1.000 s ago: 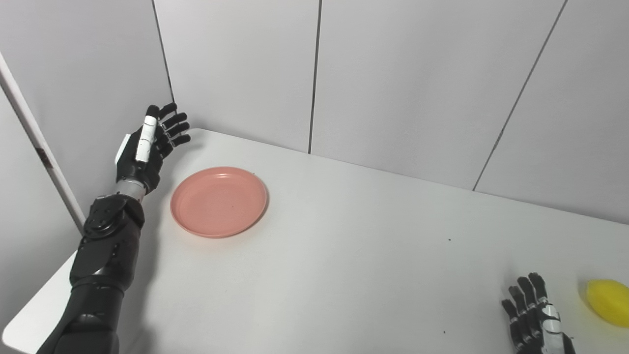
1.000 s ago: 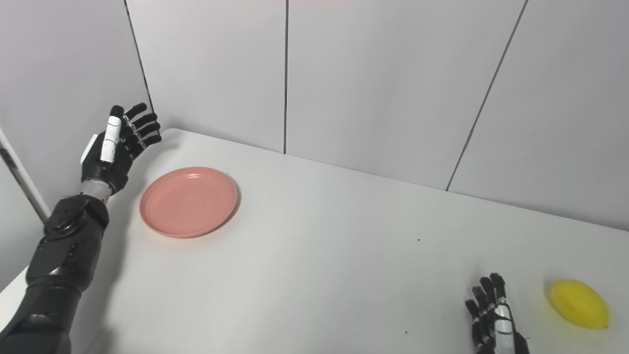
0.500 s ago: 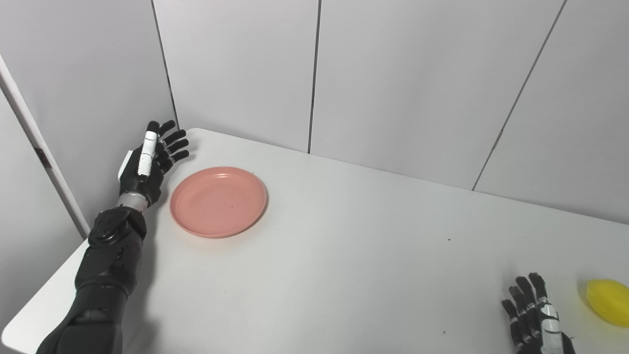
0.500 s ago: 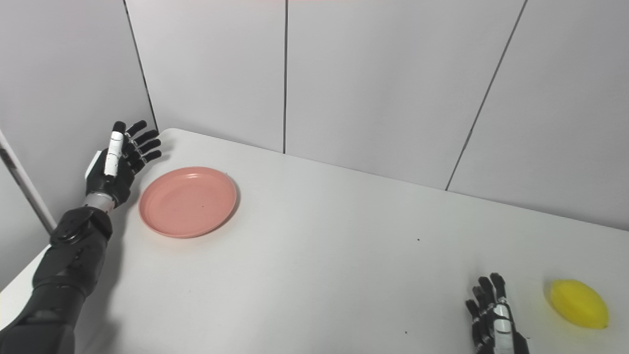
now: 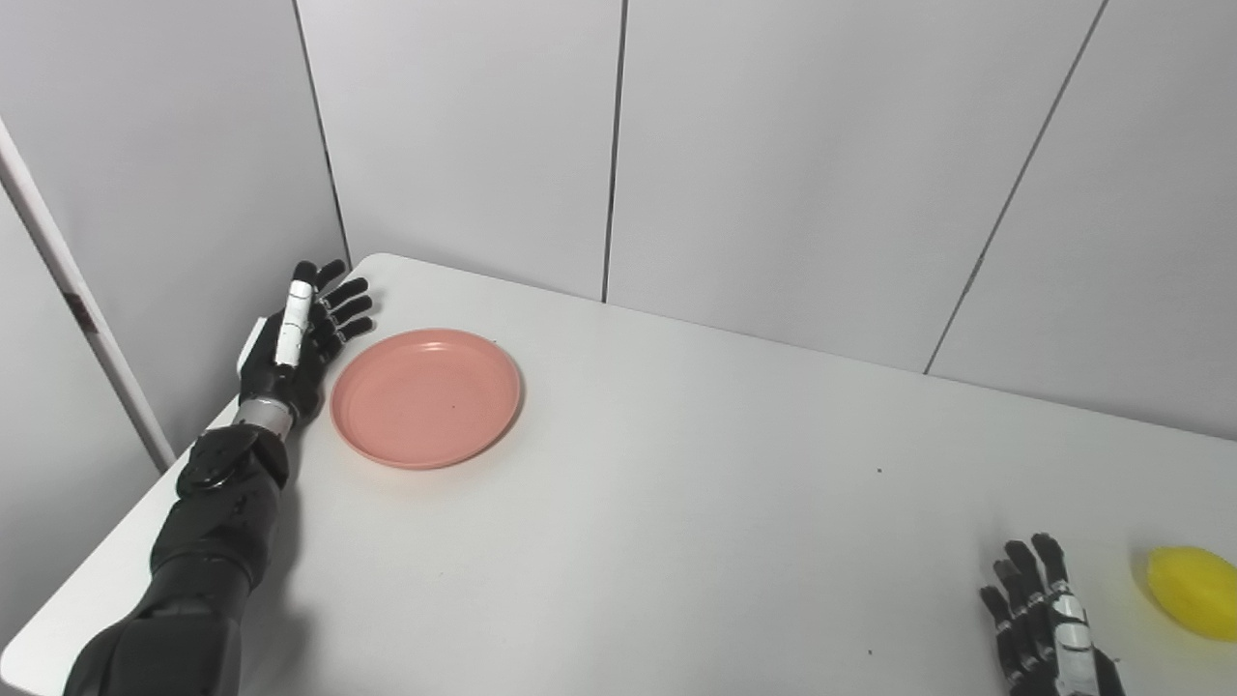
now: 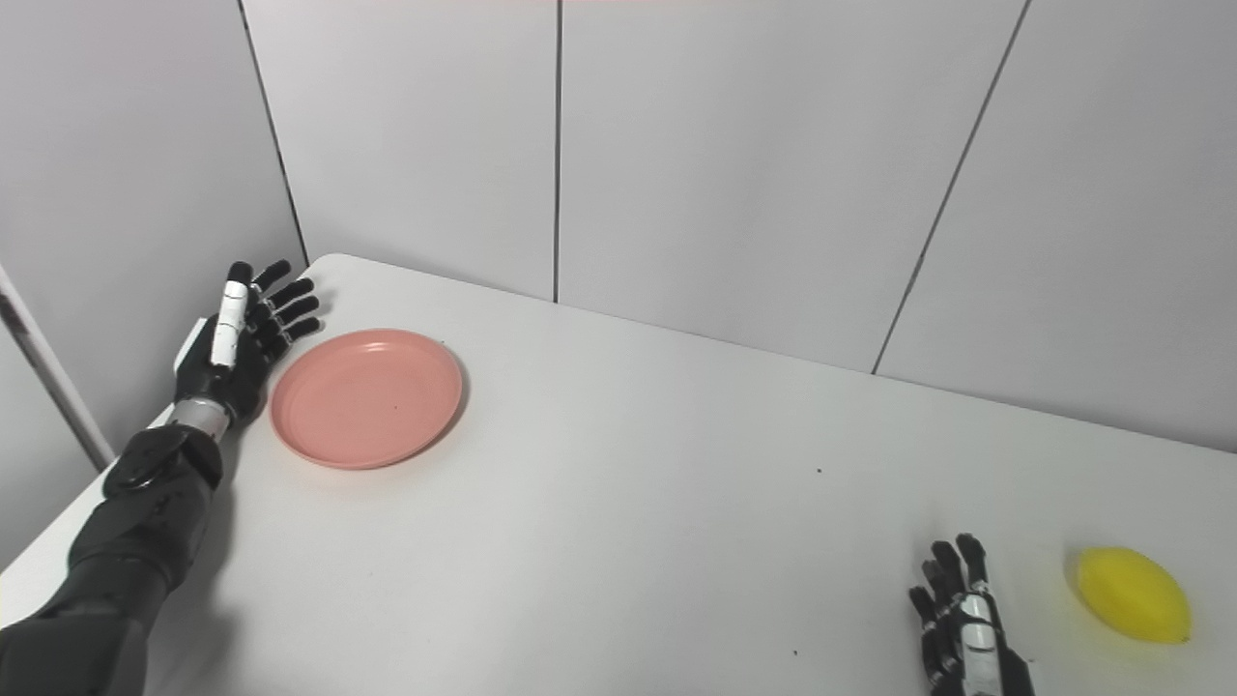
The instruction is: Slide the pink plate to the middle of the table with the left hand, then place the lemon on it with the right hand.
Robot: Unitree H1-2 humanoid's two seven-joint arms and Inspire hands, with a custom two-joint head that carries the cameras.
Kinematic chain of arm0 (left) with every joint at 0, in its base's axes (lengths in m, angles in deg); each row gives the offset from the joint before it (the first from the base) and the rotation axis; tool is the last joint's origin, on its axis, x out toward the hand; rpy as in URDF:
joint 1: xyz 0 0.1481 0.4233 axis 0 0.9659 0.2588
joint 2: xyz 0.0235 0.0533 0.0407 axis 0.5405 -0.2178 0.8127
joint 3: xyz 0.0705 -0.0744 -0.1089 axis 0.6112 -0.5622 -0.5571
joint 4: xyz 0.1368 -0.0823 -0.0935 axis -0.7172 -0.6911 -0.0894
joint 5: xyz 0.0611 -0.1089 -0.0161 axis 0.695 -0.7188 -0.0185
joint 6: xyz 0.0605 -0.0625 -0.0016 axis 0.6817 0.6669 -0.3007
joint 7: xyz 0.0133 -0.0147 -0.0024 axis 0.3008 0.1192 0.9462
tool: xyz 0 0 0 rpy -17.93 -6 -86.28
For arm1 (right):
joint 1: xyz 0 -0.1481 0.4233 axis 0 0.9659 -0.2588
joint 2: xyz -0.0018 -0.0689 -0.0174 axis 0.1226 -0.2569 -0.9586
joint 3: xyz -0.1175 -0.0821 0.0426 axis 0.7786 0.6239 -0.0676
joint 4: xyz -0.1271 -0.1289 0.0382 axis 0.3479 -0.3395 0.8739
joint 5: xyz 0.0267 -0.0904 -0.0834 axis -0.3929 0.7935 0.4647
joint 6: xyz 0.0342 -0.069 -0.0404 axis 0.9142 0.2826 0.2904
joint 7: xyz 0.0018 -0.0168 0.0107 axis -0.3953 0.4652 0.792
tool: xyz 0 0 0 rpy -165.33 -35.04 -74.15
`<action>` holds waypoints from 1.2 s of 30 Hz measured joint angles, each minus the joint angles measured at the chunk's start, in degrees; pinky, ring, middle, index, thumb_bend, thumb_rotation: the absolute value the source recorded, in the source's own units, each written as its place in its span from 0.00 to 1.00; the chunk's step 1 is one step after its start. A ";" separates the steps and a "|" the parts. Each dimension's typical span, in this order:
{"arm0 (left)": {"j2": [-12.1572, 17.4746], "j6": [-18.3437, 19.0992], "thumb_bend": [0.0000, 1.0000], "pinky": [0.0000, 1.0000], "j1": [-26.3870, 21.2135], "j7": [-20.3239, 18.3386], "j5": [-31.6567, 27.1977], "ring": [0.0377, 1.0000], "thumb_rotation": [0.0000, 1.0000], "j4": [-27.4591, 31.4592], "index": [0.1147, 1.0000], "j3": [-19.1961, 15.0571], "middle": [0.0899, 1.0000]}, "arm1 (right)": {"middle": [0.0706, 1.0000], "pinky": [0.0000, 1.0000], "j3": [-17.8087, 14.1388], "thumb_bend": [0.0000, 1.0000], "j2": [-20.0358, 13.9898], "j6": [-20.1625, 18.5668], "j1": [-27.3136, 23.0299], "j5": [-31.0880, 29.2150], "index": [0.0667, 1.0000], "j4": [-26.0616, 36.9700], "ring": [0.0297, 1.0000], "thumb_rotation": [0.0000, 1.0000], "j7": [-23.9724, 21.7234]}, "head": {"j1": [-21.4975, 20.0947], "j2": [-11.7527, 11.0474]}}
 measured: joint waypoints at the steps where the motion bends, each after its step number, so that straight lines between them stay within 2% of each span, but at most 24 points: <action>1: 0.21 -0.81 0.89 0.82 -0.26 -0.08 0.31 0.81 0.82 -0.99 0.82 0.20 0.78 | 0.97 1.00 0.00 0.57 0.01 0.00 0.00 0.01 1.00 0.00 1.00 0.84 0.00 | 0.00 0.09; 5: 0.52 -2.64 0.88 0.84 -1.00 -0.18 0.72 0.82 0.83 -3.15 0.82 0.80 0.78 | 0.98 1.00 -0.01 0.56 0.04 0.01 0.01 0.01 1.00 0.01 1.00 0.84 -0.02 | 0.09 0.18; 17: 0.44 -2.81 0.85 0.84 -0.92 -0.16 1.48 0.82 0.81 -2.92 0.83 1.14 0.77 | 0.96 1.00 0.00 0.56 0.15 0.01 0.03 0.15 1.00 0.04 1.00 0.82 0.03 | -0.18 0.35; 22: 0.43 -2.82 0.87 0.82 -0.91 -0.77 1.45 0.81 0.82 -2.91 0.82 1.16 0.78 | 0.96 1.00 -0.01 0.57 0.19 0.01 0.03 0.13 1.00 0.05 1.00 0.81 0.01 | -0.18 0.44; 29: 0.24 -2.85 0.84 0.80 -0.76 -1.79 1.38 0.81 0.79 -2.83 0.81 0.98 0.76 | 0.96 1.00 -0.04 0.58 0.28 0.01 0.03 0.05 1.00 0.08 1.00 0.77 0.02 | -0.35 0.53; 36: -0.18 -3.70 0.87 0.77 -0.69 -1.82 1.44 0.80 0.80 -2.84 0.80 1.07 0.77 | 0.95 1.00 0.13 0.57 0.62 0.00 0.17 0.08 1.00 0.34 1.00 0.76 0.12 | -0.53 0.62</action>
